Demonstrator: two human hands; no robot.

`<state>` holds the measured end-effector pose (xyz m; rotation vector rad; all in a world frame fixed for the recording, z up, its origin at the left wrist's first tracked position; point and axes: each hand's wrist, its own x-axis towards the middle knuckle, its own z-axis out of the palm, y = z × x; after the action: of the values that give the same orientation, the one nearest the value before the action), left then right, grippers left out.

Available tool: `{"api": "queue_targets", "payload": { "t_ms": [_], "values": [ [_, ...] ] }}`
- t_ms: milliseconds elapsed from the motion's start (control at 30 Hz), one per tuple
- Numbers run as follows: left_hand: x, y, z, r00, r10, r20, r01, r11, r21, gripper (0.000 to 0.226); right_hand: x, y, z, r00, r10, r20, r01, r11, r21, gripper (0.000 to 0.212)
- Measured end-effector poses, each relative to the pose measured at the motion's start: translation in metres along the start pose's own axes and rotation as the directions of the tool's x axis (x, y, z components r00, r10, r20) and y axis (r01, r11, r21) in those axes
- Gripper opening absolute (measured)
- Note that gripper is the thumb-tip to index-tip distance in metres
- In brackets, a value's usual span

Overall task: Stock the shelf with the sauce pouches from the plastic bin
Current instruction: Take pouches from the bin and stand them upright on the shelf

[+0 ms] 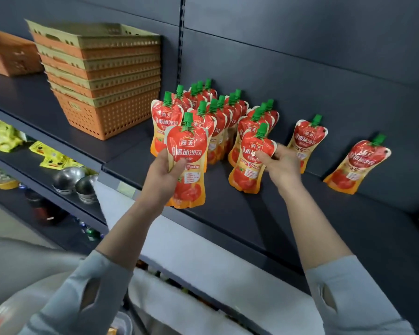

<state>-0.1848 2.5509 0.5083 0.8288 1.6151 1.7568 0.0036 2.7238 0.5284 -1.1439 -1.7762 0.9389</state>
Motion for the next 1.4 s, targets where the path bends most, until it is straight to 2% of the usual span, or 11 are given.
{"api": "queue_targets", "payload": {
  "t_ms": [367, 567, 667, 733, 767, 800, 900, 967, 1100, 1267, 1400],
  "values": [
    [0.006, -0.004, 0.005, 1.0, 0.009, 0.023, -0.009, 1.0, 0.005, 0.035, 0.049, 0.007, 0.035, 0.995, 0.068, -0.075, -0.062, 0.995, 0.077, 0.017],
    [0.006, -0.007, 0.01, 0.998, 0.016, 0.053, -0.016, 1.0, 0.001, 0.035, 0.05, 0.007, 0.03, 0.998, 0.058, -0.031, -0.056, 0.997, 0.051, 0.02],
    [0.008, -0.009, 0.016, 0.996, 0.038, 0.082, -0.04, 0.999, 0.023, 0.034, 0.042, -0.007, 0.018, 0.988, -0.098, -0.121, 0.077, 0.982, -0.173, 0.03],
    [0.011, -0.01, 0.021, 0.993, 0.047, 0.11, -0.052, 0.998, 0.045, 0.036, 0.027, -0.023, 0.009, 0.913, -0.318, -0.255, 0.251, 0.931, -0.265, 0.028],
    [0.012, -0.011, 0.025, 0.991, 0.049, 0.128, -0.056, 0.997, 0.052, 0.037, 0.018, -0.032, 0.007, 0.876, -0.401, -0.266, 0.331, 0.903, -0.273, 0.026],
    [0.014, -0.012, 0.029, 0.988, 0.05, 0.149, -0.059, 0.997, 0.054, 0.038, 0.008, -0.043, 0.005, 0.875, -0.437, -0.21, 0.381, 0.888, -0.257, 0.025],
    [0.017, -0.013, 0.045, 0.978, 0.053, 0.2, -0.062, 0.997, 0.037, 0.036, -0.012, -0.056, 0.011, 0.938, -0.279, 0.206, 0.308, 0.944, -0.121, 0.024],
    [0.017, -0.014, 0.056, 0.967, 0.08, 0.24, -0.087, 0.996, 0.017, 0.033, -0.015, -0.05, 0.012, 0.917, -0.219, 0.332, 0.246, 0.968, -0.041, 0.026],
    [0.019, -0.021, 0.065, 0.959, 0.076, 0.273, -0.094, 0.994, 0.053, 0.034, -0.007, -0.035, 0.002, 0.949, -0.209, 0.236, 0.219, 0.976, -0.016, 0.014],
    [0.026, -0.049, 0.061, 0.971, 0.094, 0.219, -0.163, 0.931, 0.325, 0.046, 0.007, -0.019, -0.003, 0.972, -0.214, 0.098, 0.228, 0.96, -0.16, 0.016],
    [0.026, -0.064, 0.065, 0.953, 0.065, 0.295, -0.201, 0.865, 0.461, 0.05, 0.014, -0.01, 0.003, 0.979, -0.2, 0.03, 0.202, 0.963, -0.178, 0.018]
  ]
}}
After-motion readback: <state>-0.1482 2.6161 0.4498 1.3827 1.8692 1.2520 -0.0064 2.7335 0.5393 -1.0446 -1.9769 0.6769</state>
